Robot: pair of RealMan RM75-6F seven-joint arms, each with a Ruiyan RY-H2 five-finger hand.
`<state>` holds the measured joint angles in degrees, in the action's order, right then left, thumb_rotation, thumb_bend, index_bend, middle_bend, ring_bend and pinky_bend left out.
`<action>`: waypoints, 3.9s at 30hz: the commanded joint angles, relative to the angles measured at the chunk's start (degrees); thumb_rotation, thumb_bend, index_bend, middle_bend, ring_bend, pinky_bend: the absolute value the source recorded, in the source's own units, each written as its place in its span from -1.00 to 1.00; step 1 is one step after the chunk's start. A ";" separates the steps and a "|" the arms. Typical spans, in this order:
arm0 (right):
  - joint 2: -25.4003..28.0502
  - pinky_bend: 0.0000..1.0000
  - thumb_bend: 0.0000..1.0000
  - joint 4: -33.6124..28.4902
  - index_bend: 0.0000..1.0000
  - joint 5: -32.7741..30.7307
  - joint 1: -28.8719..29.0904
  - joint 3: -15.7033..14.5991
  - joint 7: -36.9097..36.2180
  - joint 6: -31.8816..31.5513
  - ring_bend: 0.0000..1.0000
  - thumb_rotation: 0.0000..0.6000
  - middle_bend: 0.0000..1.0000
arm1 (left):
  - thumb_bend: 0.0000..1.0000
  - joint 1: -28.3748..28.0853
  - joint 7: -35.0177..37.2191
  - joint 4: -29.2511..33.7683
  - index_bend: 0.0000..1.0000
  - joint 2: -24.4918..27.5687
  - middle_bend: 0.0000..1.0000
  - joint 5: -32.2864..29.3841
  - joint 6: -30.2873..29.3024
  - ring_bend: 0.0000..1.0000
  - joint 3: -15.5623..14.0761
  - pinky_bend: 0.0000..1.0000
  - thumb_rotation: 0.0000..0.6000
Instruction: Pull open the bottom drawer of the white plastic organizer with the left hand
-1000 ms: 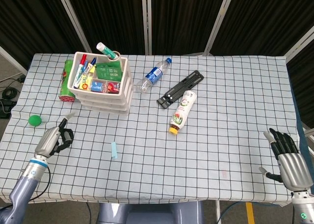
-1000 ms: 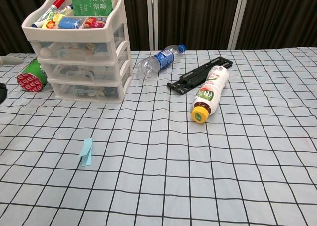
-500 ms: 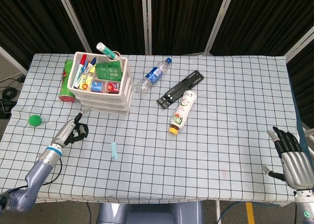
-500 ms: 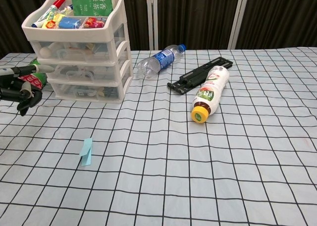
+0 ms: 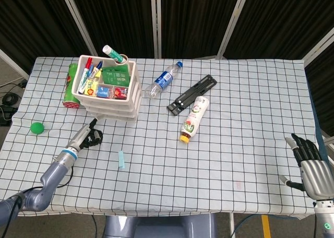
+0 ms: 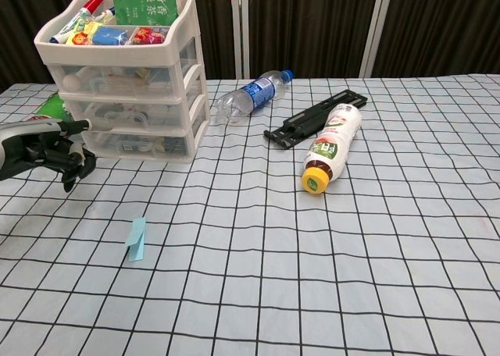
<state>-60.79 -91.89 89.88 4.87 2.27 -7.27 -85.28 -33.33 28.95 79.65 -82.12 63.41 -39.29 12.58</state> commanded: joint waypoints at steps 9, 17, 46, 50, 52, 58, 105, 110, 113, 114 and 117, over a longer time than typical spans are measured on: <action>0.33 -1.00 -0.93 0.07 -0.93 -0.07 0.01 0.08 -1.14 -0.06 -1.00 1.00 -1.00 | 1.00 -0.96 2.91 -2.26 -1.00 -2.82 0.36 0.73 0.60 0.43 1.58 0.21 1.00; 0.62 -1.00 -0.93 0.05 -0.93 0.00 0.00 0.05 -1.86 -0.08 -1.00 1.00 -1.00 | 1.00 -1.99 4.08 -4.71 -1.00 -4.10 0.36 0.50 2.28 0.43 2.03 0.21 1.00; 0.24 -1.00 -0.93 -0.12 -0.93 0.11 0.23 -0.22 -1.04 0.49 -1.00 1.00 -1.00 | 1.00 -3.43 6.77 -7.09 -1.00 -6.88 0.36 4.11 2.27 0.43 1.99 0.21 1.00; 0.22 -1.00 -0.93 -0.13 -0.93 0.29 0.25 -0.31 -1.00 0.49 -1.00 1.00 -1.00 | 1.00 -3.51 7.36 -6.62 -1.00 -6.83 0.36 4.77 2.28 0.43 1.87 0.21 1.00; 0.22 -1.00 -0.93 -0.15 -0.93 0.36 0.24 -0.35 -0.95 0.46 -1.00 1.00 -1.00 | 1.00 -3.55 7.53 -6.52 -0.99 -6.82 0.36 5.17 2.21 0.43 1.75 0.21 1.00; 0.28 -1.00 -0.93 -0.21 -0.93 0.41 0.19 -0.35 -1.01 0.31 -1.00 1.00 -1.00 | 1.00 -3.40 8.38 -6.08 -0.92 -6.76 0.36 6.15 1.78 0.43 1.38 0.21 1.00; 0.25 -1.00 -0.93 -0.68 -0.93 0.35 0.23 -0.45 -0.57 0.46 -1.00 1.00 -1.00 | 1.00 -1.77 36.02 -11.12 -0.90 -7.65 0.36 18.29 -4.17 0.43 -4.39 0.21 1.00; 0.19 -1.00 -0.93 -0.70 -0.93 0.48 0.34 -0.57 -0.37 0.68 -1.00 1.00 -1.00 | 1.00 -2.77 37.80 -11.56 -0.85 -7.73 0.36 19.20 -4.14 0.43 -4.49 0.21 1.00; 0.13 -1.00 -0.93 -0.74 -0.93 0.64 0.35 -0.65 -0.17 0.68 -1.00 1.00 -1.00 | 1.00 -3.34 38.16 -11.38 -0.85 -7.81 0.36 19.62 -4.35 0.43 -4.66 0.21 1.00; 0.14 -1.00 -0.93 -0.76 -0.93 0.63 0.35 -0.65 -0.19 0.69 -1.00 1.00 -1.00 | 1.00 -3.47 37.96 -11.40 -0.86 -7.91 0.36 19.62 -4.42 0.43 -4.71 0.20 1.00; 0.24 -1.00 -0.93 -0.80 -0.93 0.52 0.30 -0.60 -0.38 0.61 -1.00 1.00 -1.00 | 1.00 -3.63 36.97 -11.42 -0.90 -8.30 0.36 19.17 -4.60 0.43 -4.74 0.21 1.00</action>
<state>-60.55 -92.69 90.41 5.18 1.66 -7.65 -84.67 -36.89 66.18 68.23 -90.27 82.76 -43.81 7.86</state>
